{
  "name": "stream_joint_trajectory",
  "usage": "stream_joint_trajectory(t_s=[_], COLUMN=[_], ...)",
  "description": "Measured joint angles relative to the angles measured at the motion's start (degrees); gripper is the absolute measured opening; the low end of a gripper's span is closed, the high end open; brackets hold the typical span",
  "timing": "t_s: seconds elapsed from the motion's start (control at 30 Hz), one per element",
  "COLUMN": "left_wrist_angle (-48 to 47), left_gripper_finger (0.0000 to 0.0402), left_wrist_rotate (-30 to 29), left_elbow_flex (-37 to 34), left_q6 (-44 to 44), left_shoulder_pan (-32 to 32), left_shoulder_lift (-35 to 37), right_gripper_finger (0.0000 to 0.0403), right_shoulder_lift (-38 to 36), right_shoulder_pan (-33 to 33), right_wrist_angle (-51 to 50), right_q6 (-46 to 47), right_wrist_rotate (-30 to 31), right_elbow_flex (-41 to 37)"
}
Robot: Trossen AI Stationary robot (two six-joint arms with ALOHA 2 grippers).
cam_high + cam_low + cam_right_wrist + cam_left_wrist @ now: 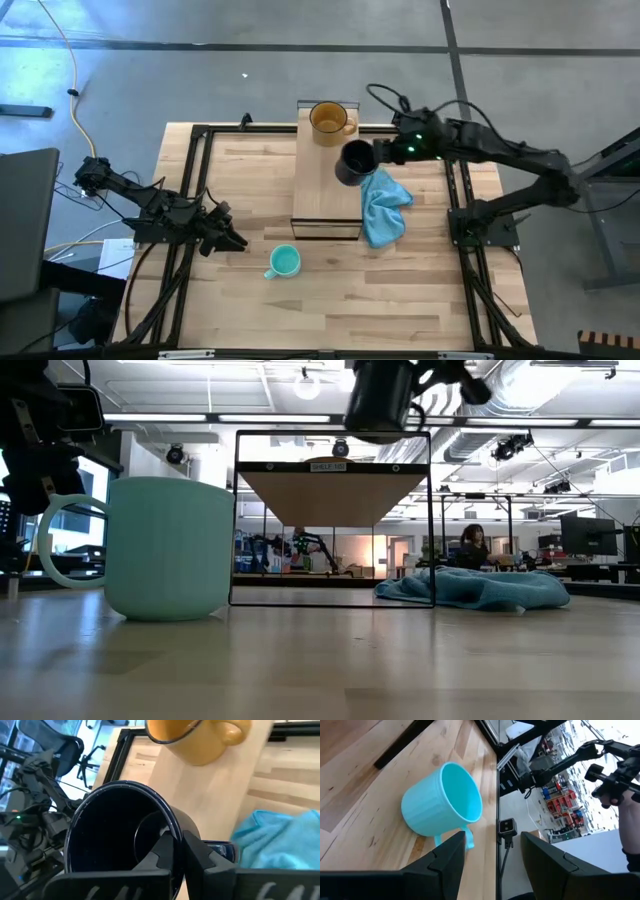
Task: Stack small to large cups/mugs on shelf
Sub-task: Put the dark blue mug on the shelf
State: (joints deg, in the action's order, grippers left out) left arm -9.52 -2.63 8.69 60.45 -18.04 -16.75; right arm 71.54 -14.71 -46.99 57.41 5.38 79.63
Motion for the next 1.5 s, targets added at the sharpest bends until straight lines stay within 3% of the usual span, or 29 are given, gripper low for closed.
stream_joint_trajectory(t_s=[0.2,0.57,1.07,1.5], left_wrist_angle=[-0.09,-0.09,-1.05,-1.11], left_gripper_finger=[0.0179,0.0179,0.0179,0.0179], left_wrist_rotate=[0.30,1.18,0.07,-0.14], left_elbow_flex=[0.00,0.00,0.00,0.00], left_q6=[-0.11,-0.39,-0.63,-1.49], left_shoulder_pan=[0.00,0.00,0.02,0.01], left_shoulder_lift=[0.01,0.02,0.00,0.00], right_gripper_finger=[0.0000,0.0000,0.0000,0.0000], right_shoulder_lift=[5.96,12.25,14.77,17.06], right_shoulder_pan=[-2.61,-3.94,-4.05,-4.03], right_wrist_angle=[-0.03,2.62,5.51,6.92], right_q6=[-2.72,-6.26,-3.18,-1.75], right_wrist_rotate=[-3.64,-7.25,-2.47,-2.16], right_elbow_flex=[4.75,5.16,5.16,5.16])
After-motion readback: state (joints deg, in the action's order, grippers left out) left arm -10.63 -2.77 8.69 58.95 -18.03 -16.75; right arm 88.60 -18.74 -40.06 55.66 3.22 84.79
